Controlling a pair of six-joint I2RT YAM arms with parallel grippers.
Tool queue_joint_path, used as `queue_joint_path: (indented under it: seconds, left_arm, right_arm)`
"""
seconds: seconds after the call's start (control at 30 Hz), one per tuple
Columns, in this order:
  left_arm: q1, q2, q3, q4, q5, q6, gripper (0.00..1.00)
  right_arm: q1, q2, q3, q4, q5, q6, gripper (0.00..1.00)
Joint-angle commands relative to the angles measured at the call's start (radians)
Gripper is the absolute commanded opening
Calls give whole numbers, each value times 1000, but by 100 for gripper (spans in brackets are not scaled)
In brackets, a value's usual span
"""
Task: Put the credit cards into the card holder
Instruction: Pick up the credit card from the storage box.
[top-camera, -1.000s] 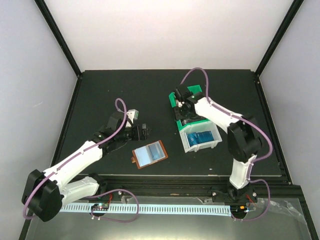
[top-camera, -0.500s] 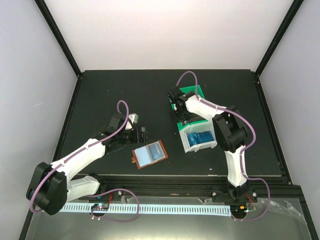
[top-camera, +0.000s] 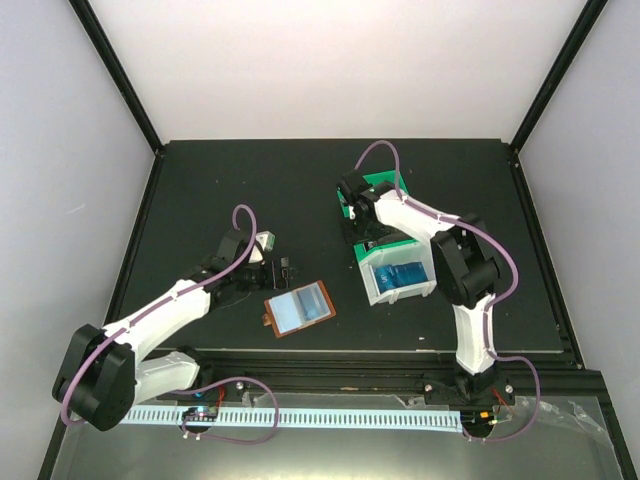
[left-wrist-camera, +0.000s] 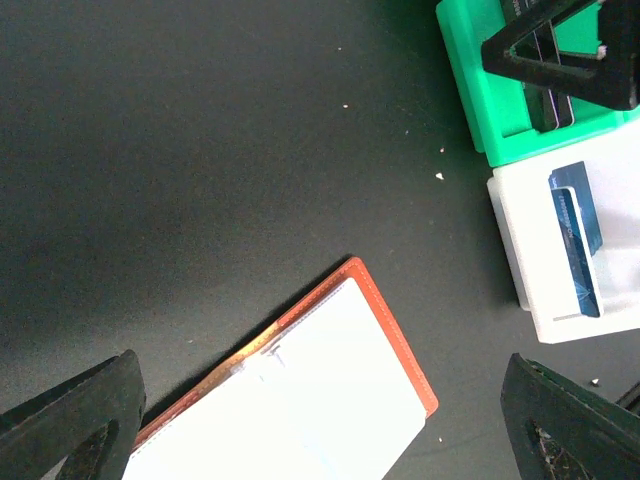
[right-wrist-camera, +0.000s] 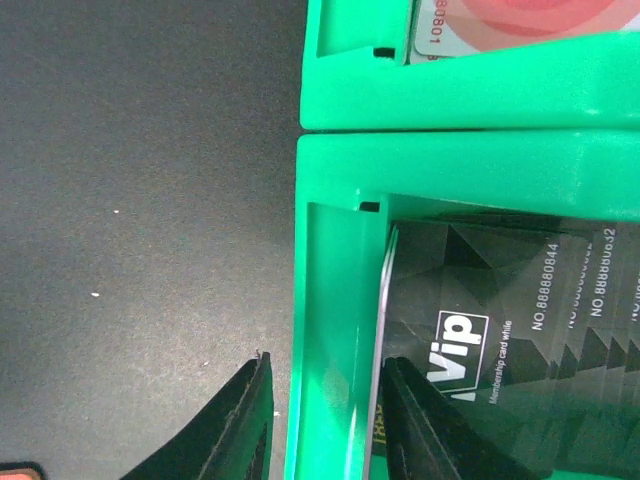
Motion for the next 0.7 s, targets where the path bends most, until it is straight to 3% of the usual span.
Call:
queue_joint_path:
  seconds: [0.0, 0.67]
  left_arm:
    - [7, -14, -4, 26, 18, -9, 99]
    - [9, 9, -14, 31, 20, -10, 99]
  right_arm:
    - [1, -60, -12, -5, -11, 24, 32]
    - [-3, -94, -26, 1, 8, 40, 12]
